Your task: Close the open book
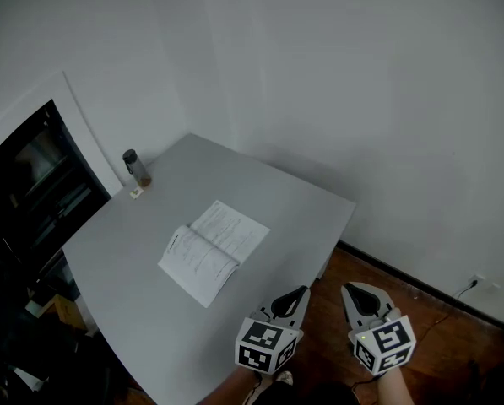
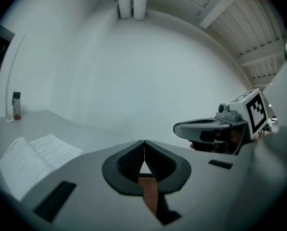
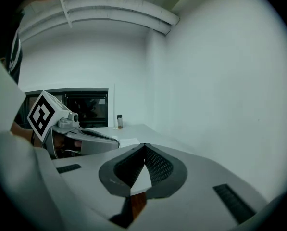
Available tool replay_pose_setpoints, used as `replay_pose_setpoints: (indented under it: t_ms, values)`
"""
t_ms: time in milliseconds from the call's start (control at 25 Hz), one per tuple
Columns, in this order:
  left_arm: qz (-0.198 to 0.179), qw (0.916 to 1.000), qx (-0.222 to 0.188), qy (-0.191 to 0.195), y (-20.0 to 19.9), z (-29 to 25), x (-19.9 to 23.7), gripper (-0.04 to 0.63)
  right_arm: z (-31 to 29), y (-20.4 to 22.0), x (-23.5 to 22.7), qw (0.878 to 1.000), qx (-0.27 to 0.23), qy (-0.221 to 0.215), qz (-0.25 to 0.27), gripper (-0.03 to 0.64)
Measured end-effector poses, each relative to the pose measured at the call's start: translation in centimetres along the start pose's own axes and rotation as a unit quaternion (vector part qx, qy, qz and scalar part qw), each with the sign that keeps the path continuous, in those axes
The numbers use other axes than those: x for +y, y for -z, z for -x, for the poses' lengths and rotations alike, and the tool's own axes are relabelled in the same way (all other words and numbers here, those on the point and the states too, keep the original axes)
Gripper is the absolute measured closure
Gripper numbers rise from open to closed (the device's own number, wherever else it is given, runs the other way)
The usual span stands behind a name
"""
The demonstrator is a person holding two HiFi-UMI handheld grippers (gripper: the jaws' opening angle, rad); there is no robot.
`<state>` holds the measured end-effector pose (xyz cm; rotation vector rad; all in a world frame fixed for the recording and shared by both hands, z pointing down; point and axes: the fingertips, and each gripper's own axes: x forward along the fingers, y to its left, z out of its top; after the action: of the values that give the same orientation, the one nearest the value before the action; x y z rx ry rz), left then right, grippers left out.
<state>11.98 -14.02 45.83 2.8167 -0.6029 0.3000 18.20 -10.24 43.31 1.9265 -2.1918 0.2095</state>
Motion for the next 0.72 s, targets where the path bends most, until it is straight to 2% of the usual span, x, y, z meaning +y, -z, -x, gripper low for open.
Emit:
replay_pose_setpoints:
  t_ms: [240,400,560,720]
  values:
    - [0.016,0.999,0.004,-0.043,-0.6,-5.0,3.6,0.591,-5.7,-0.6,-4.2,0.999,-0.003,-0.046,0.004,0.612]
    - [0.025,0.9952,-0.002,-0.094,-1.8,-8.2,5.3,0.591,-9.1,-1.6,-7.4,0.996,-0.015,-0.09,0.022,0.612]
    - [0.036,0.9851,0.001,-0.168,-3.0,-9.9,7.3,0.591,-12.0,-2.7,-9.7,0.988,-0.029,-0.14,0.06,0.612]
    - [0.05,0.9689,0.005,-0.242,-3.5,-9.8,8.9,0.591,-14.6,-3.2,-10.0,0.975,-0.044,-0.212,0.052,0.612]
